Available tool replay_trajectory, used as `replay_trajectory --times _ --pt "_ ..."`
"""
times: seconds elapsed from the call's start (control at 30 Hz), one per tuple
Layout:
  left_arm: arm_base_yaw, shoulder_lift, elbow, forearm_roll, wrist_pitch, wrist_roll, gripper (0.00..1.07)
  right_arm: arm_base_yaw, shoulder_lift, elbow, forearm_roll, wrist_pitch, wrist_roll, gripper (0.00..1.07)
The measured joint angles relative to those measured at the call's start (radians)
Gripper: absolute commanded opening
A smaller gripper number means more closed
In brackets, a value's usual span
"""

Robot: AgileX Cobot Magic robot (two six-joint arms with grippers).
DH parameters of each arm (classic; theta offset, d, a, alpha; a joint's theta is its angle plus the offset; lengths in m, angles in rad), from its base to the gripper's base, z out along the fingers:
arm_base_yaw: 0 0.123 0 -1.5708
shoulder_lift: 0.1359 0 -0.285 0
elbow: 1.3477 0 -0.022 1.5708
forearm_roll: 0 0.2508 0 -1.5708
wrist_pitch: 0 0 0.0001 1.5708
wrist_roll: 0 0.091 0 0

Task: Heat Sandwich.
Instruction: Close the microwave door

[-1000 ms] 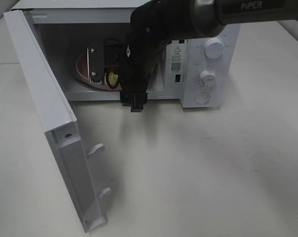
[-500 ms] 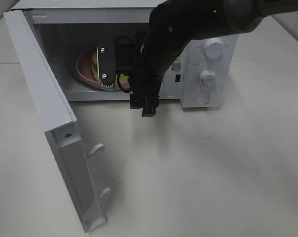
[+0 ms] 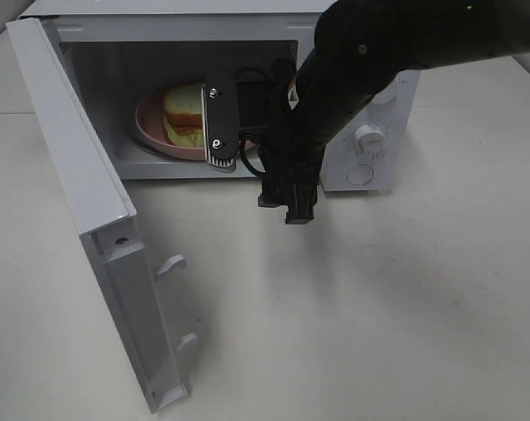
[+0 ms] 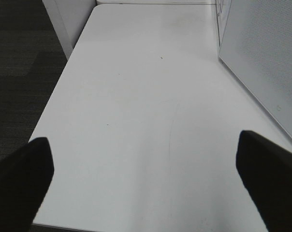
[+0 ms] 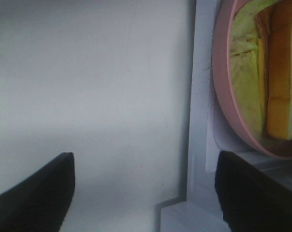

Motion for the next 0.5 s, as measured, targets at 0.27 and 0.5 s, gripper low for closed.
replay_trajectory --times 0.27,0.5 --pt "0.0 0.0 0.0 0.0 0.0 0.0 0.98 0.0 -0.113 0.108 0.0 -0.003 0.081 0.76" --pt "0.0 0.0 0.0 0.0 0.0 0.0 0.98 0.0 -0.228 0.207 0.0 -0.018 0.242 0.76"
